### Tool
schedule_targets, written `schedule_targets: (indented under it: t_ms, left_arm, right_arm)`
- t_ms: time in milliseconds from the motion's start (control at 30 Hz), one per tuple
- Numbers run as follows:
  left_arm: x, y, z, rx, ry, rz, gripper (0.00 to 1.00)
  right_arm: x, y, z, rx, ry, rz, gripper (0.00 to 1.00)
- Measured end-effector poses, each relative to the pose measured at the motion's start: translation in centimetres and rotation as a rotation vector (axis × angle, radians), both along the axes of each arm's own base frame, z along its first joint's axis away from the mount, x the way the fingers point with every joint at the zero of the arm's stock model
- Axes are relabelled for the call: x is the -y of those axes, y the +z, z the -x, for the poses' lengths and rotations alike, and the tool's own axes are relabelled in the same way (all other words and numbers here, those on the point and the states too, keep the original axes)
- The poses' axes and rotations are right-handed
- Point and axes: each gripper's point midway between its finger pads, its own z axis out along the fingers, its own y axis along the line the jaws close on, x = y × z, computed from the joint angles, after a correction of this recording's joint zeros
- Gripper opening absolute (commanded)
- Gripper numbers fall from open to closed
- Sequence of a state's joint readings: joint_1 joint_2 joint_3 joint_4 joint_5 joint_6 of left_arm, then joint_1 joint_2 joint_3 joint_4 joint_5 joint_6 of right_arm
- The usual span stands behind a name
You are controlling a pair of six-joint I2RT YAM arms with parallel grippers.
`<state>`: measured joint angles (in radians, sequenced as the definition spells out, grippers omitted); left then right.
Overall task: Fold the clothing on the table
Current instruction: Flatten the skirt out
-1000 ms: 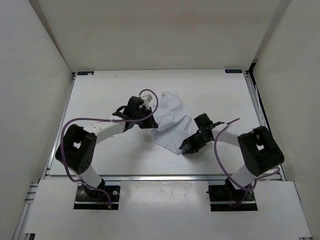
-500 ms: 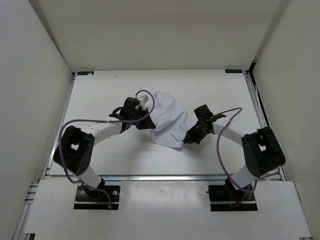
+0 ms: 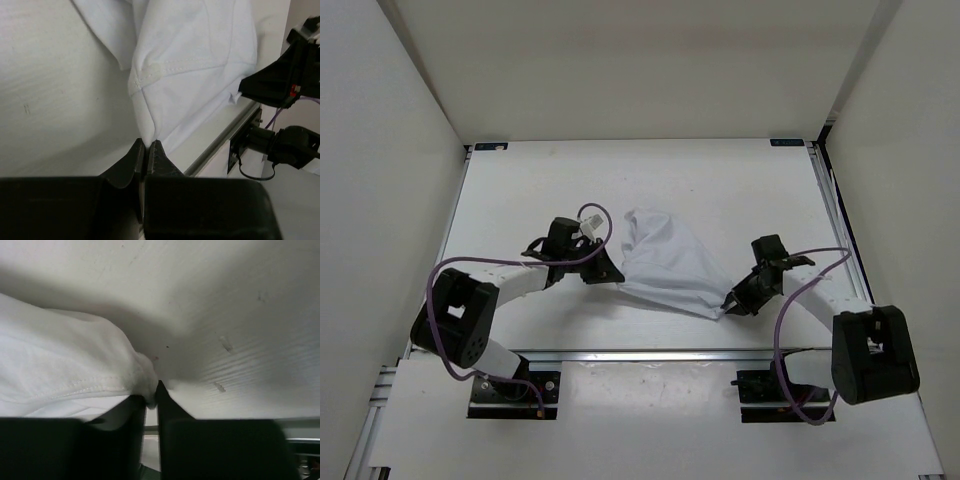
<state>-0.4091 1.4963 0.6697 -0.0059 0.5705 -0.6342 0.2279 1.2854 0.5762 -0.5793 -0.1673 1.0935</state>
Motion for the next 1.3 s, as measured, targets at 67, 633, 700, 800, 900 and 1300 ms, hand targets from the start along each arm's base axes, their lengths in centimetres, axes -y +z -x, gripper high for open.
schedule_targets:
  t_ms: [67, 633, 700, 800, 900, 1300]
  left_arm:
    - [0.1, 0.0, 0.8, -0.006, -0.014, 0.009, 0.00]
    - [0.7, 0.0, 3.5, -0.014, -0.054, 0.029, 0.00]
    - [0.8, 0.0, 3.6, -0.012, -0.056, 0.030, 0.01]
    - [0.8, 0.0, 3.6, -0.011, -0.057, 0.030, 0.01]
    - [0.8, 0.0, 3.6, -0.011, -0.058, 0.030, 0.01]
    - [0.7, 0.0, 3.5, -0.015, -0.052, 0.027, 0.00]
  right_arm:
    - [0.4, 0.4, 0.0, 0.021, 0.009, 0.019, 0.41]
    - [-1.4, 1.9, 0.6, 0.053, 0.091, 0.040, 0.35]
    - [-1.3, 1.6, 0.9, 0.042, 0.087, 0.043, 0.35]
    - [-1.0, 1.4, 1.1, 0.032, 0.077, 0.047, 0.34]
    - [-0.9, 1.1, 1.3, 0.024, 0.072, 0.045, 0.33]
    - [-1.1, -0.3, 2.0, -0.037, 0.077, 0.034, 0.00]
